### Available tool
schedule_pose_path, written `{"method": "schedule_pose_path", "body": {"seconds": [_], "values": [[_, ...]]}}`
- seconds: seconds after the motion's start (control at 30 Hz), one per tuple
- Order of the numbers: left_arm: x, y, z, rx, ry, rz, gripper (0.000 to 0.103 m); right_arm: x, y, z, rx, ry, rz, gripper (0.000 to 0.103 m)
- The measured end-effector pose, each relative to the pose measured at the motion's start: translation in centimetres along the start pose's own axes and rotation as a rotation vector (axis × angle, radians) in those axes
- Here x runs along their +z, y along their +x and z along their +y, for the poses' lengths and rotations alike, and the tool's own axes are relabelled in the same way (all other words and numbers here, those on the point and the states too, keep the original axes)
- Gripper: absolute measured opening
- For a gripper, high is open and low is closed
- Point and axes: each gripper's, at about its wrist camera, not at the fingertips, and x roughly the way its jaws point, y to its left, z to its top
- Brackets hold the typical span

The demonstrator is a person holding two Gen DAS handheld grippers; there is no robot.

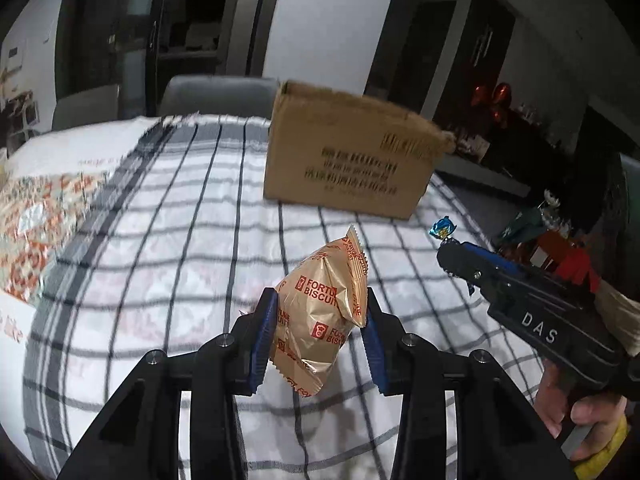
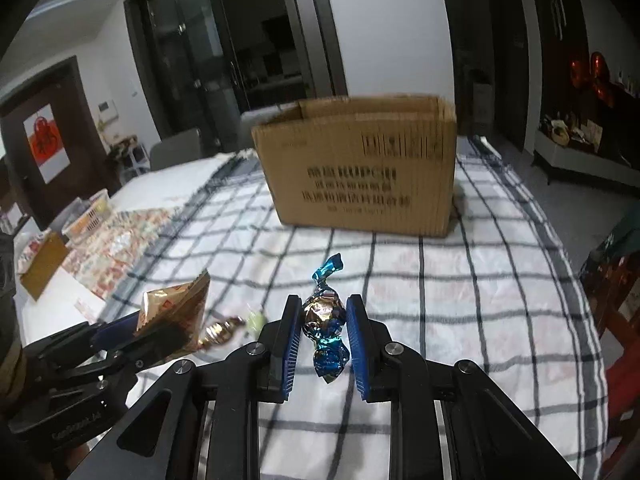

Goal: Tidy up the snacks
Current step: 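Carry the biscuit packet and blue candy into the box and open both tools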

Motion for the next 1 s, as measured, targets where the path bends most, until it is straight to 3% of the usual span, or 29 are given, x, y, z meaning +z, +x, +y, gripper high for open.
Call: {"method": "schedule_pose_path", "body": {"seconds": [0.67,1.0], "values": [[9.6,-4.4,-2.6,-0.044,0.094,-0.215,0.040,7.4,-4.8,0.7,0.024,-0.033,-0.197,0.024],[13.4,-3.5,-3.7,-0.057,0.137,-0.251,0.040,10.8,-4.4,-0.2,0.027,-0.046,-0.241,0.024]]}}
